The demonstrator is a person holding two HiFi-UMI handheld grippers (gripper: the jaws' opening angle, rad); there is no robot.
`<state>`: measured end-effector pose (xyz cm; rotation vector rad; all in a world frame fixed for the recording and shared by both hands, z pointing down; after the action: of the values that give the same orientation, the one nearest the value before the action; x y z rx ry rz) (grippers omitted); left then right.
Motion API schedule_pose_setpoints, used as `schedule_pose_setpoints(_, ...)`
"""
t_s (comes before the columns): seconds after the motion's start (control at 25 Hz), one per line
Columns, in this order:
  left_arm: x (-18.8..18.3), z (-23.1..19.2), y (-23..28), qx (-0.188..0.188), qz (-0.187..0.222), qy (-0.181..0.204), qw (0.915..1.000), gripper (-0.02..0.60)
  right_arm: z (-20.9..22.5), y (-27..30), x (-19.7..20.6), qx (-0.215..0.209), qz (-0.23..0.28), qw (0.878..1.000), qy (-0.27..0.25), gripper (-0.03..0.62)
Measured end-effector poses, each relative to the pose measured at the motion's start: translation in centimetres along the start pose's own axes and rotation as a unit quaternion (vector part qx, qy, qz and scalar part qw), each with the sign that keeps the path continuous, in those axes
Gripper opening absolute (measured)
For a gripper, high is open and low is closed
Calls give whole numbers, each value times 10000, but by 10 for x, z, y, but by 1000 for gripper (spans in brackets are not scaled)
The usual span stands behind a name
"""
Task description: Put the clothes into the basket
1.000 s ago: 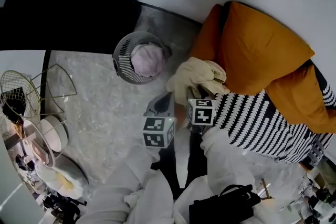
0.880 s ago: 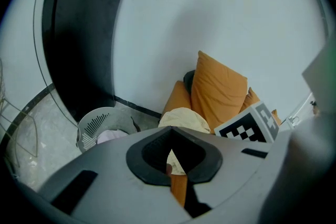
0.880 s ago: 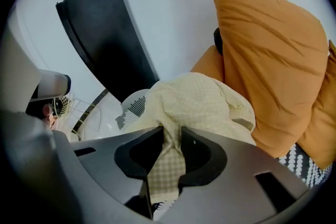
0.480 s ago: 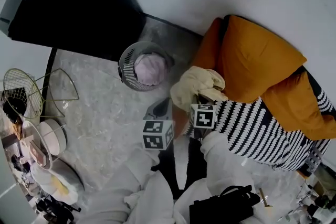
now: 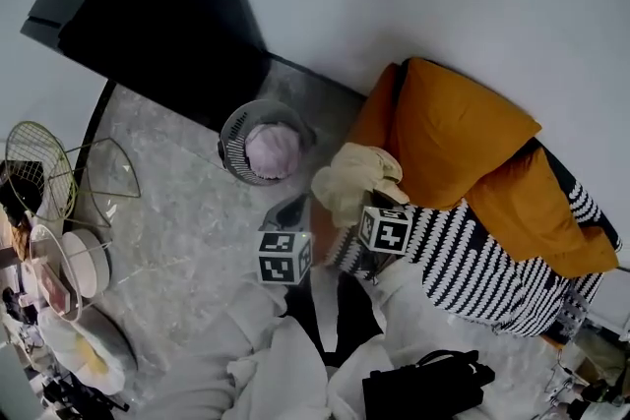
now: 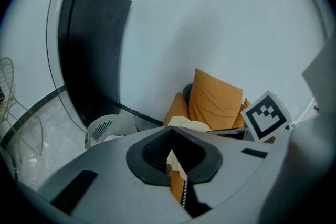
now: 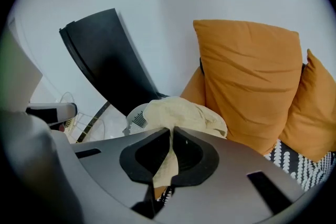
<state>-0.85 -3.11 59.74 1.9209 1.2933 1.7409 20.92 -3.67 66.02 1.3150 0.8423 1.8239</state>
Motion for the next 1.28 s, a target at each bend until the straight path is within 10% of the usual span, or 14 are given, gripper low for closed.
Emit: schedule_pose_setpoints(1.28, -59, -5, -124, -1204, 1464, -478, 9807, 0, -89, -152, -131, -1356, 1613, 9736, -876, 35)
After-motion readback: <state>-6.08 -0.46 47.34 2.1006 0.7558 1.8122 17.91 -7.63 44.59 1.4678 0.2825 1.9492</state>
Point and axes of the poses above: the fingertips, and each gripper's own axes: y forward along the fingers, z to its right, x out of its underside, the point moved 10 cm from there along -y, backward along the fingers, and after that the axes turned 6 degrees about y, right-handed, at the moved point
